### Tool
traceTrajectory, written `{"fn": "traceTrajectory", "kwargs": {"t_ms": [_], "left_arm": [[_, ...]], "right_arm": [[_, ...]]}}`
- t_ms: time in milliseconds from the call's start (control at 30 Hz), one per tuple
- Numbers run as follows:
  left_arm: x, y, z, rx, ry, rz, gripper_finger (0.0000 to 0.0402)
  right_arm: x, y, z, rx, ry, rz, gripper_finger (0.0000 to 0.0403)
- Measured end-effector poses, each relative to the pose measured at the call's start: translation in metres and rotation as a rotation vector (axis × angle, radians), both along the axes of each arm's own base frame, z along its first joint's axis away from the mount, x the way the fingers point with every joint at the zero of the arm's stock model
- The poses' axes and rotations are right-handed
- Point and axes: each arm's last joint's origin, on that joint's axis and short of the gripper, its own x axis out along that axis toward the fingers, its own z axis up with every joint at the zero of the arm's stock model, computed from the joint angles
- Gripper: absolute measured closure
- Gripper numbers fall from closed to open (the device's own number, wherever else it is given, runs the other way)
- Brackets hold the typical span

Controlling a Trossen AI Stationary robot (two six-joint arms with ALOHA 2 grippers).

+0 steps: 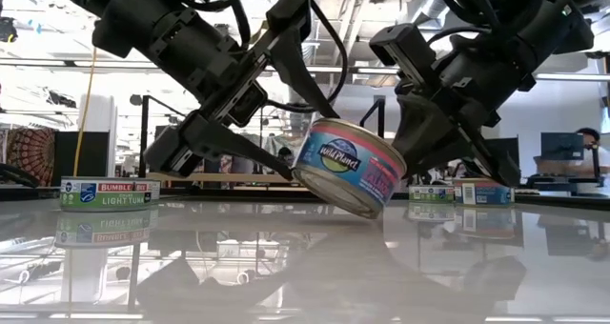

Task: Stack canned seafood by type on shelf
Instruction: Put the blue tuna can on the shelf

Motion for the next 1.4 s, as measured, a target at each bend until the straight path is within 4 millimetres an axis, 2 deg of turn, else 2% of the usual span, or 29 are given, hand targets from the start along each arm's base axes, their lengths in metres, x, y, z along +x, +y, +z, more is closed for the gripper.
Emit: {"fn": "traceTrajectory", "kwargs": {"t_ms": [400,600,900,1033,1200,1400], "left_arm": [[0.004,0.0,0.008,0.038,-0.095,0.03,0.0143],[0.0,0.0,0.0,0.031,-0.007,0.043,0.0143],[0.001,-0.002,0.002,0.04,-0.037,0.049,0.0143],[0.008,-0.003,-0.011,0.023,-0.054,0.014,0.0143],[0.028,-0.014,-0.036,-0.105,-0.106,-0.084,0.0143],[0.041,-0.018,-0.044,-0.179,-0.283,-0.126,0.0143]], "right_arm": [[-0.004,-0.001,-0.004,0.009,0.049,-0.025,0.0376],[-0.001,0.003,0.0,0.006,0.006,0.009,0.0376],[0.001,0.002,0.002,-0.027,-0.021,0.021,0.0376],[0.001,0.002,0.002,-0.026,-0.019,0.025,0.0376],[0.001,0.003,0.002,-0.028,-0.02,0.029,0.0376],[-0.003,0.008,0.001,-0.027,-0.001,0.041,0.0376]]}}
